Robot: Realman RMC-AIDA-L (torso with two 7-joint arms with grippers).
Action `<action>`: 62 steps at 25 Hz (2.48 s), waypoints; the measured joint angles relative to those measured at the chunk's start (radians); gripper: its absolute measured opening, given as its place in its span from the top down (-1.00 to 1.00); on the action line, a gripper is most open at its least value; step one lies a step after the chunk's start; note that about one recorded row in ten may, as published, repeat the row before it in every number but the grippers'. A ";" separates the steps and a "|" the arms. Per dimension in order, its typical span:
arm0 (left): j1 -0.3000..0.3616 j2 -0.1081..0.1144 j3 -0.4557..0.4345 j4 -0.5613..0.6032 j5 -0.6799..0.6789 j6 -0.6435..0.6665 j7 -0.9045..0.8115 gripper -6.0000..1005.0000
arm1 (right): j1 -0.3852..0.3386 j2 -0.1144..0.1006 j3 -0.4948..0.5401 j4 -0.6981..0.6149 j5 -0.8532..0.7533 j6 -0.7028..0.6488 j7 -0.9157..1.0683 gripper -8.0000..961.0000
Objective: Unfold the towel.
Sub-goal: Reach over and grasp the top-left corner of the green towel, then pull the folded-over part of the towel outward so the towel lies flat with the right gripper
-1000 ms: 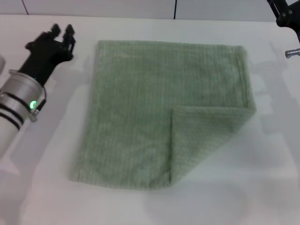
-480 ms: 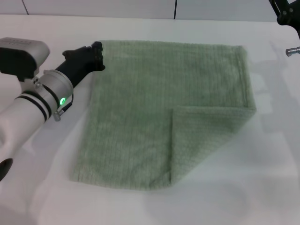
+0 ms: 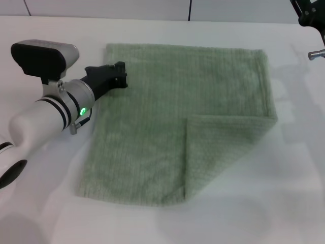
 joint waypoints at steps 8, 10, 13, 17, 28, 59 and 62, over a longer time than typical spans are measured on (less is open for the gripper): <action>-0.008 -0.002 0.023 0.000 0.000 -0.049 -0.001 0.99 | 0.000 0.000 -0.003 0.000 -0.002 -0.003 0.000 -0.62; -0.012 -0.002 0.025 0.000 0.000 -0.066 -0.001 0.99 | 0.000 0.000 -0.003 0.000 -0.002 -0.003 0.000 -0.61; -0.012 -0.002 0.025 0.000 0.000 -0.068 -0.001 0.99 | 0.000 0.000 -0.005 0.000 -0.003 -0.003 0.000 -0.61; -0.011 -0.002 0.025 0.000 0.000 -0.069 -0.001 0.99 | 0.001 0.000 -0.007 -0.004 -0.003 0.002 0.000 -0.61; -0.008 -0.002 0.025 0.000 0.000 -0.066 -0.001 0.99 | 0.001 -0.023 0.032 -0.305 -0.013 0.494 0.147 -0.62; -0.003 0.000 0.025 -0.018 0.000 -0.065 0.001 0.99 | 0.376 -0.007 0.457 -0.691 0.055 2.400 -0.232 -0.61; -0.003 0.000 0.025 -0.018 0.000 -0.066 0.001 0.99 | 0.397 -0.005 0.452 -0.649 0.059 2.418 -0.249 -0.61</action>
